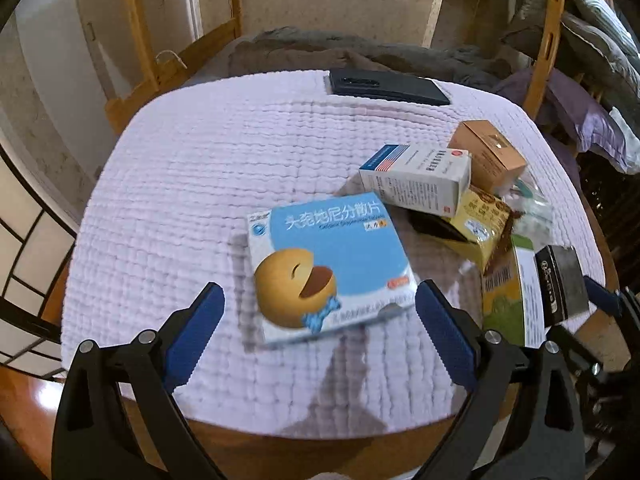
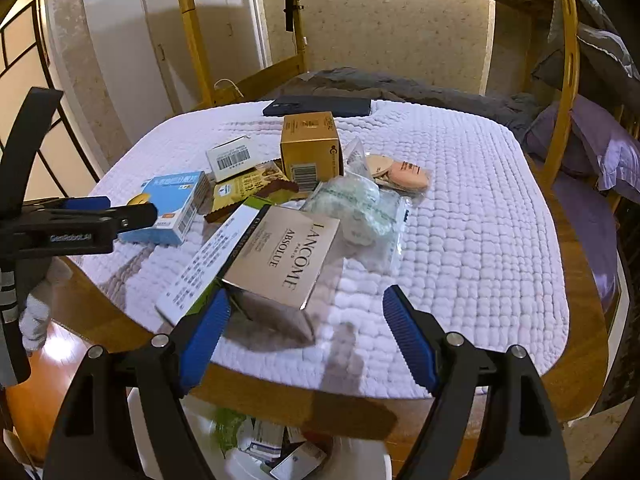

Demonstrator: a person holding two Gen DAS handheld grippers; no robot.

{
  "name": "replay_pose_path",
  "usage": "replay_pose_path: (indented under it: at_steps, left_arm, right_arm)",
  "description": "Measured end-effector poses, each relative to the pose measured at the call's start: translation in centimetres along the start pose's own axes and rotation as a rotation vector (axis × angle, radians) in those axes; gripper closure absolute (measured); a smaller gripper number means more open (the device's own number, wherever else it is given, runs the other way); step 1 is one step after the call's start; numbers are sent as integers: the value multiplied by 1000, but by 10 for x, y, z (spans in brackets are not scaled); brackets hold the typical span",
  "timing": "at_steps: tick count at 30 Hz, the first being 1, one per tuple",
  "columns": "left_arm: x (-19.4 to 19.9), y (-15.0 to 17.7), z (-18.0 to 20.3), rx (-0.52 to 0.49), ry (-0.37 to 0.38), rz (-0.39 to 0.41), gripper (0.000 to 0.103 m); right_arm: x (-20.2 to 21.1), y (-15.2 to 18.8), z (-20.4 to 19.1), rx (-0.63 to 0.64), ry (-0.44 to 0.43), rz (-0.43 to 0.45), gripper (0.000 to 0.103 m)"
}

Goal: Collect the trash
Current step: 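Grasp the blue cartoon Cefdinir box with the left gripper while the right gripper grasps the Lancome box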

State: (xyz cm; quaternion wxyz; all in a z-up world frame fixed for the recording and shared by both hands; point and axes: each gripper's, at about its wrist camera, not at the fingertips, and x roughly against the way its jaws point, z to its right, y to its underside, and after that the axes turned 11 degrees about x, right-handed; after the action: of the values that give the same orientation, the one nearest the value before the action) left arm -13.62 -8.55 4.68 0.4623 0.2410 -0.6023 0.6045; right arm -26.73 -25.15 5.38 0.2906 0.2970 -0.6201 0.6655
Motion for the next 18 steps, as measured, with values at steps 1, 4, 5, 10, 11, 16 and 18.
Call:
replay_pose_path:
  at_steps: [1,4,5,10,11,16,18]
  left_arm:
    - [-3,-2,2,0,-4,-1,5]
    - [-17,-8,9,-7,-30,-10,5]
    - [-20,-8,10,-6,-26,-14,5]
    - [-32,-15,16,-10,-28,-29,2]
    - [-34,-15,17,-10,-29,-32,2]
    - [-45,-17,19,-16,-43,-40,2]
    - [-50,-17,16,-7,-38,-52,2]
  right_arm:
    - [-2,-1,0,1,2,-1,25]
    - [-6,-2,0,6,11,-4,25]
    - [-6,-2,-1,8,13,-5,25]
    - [-13,-6,0,6,17,-7,25]
    - [-13,-7,0,5,14,-5,24]
    - [-18,-9,2,11,21,-2,13]
    - [-21,-11,4,5,14,2,13]
